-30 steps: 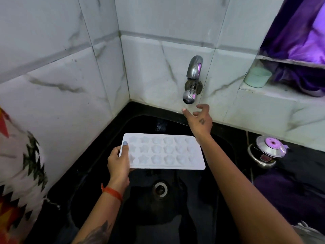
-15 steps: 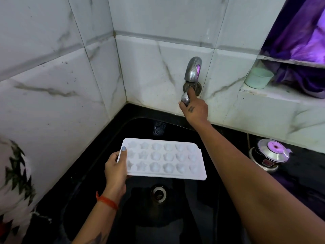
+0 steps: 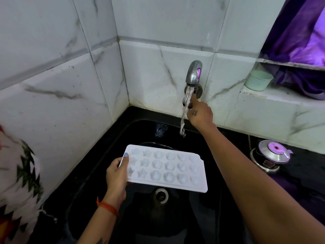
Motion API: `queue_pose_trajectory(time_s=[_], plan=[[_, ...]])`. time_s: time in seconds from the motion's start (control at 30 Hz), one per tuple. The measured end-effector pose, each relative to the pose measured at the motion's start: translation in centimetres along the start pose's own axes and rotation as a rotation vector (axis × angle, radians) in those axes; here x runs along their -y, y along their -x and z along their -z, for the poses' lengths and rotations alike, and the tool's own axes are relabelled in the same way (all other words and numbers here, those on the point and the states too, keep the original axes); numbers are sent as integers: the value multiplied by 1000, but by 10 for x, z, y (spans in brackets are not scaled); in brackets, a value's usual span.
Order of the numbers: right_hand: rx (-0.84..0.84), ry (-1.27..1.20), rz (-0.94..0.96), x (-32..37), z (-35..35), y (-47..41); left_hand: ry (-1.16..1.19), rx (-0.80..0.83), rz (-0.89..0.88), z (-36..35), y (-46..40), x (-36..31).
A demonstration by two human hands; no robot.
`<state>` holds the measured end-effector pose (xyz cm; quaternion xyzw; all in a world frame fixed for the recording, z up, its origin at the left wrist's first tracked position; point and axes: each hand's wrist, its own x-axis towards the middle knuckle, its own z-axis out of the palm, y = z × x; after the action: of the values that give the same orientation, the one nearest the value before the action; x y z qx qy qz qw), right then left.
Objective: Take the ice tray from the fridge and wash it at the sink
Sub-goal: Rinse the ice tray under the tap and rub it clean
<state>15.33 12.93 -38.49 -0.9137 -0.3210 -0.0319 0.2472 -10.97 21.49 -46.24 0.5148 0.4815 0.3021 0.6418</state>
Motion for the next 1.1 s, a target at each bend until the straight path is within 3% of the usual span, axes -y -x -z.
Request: queue_pose_trajectory(time_s=[0.17, 0.33, 0.47, 0.7, 0.8, 0.93, 1.1], plan=[[52, -98, -230, -10, 4, 44, 15, -2, 1, 6, 5, 0], [553, -29, -504, -36, 1, 99, 23, -18, 3, 13, 11, 1], [684, -215, -643, -37, 0, 132, 52, -35, -14, 14, 16, -1], [696, -631, -745, -31, 10, 142, 44, 1, -129, 15, 23, -12], [570, -791, -792, -31, 6, 141, 47, 13, -143, 15, 26, -15], [413, -951, -819, -30, -4, 143, 74, 72, -54, 12, 30, -16], [355, -1101, -812, -29, -13, 144, 158, 111, 86, 11, 28, -14]])
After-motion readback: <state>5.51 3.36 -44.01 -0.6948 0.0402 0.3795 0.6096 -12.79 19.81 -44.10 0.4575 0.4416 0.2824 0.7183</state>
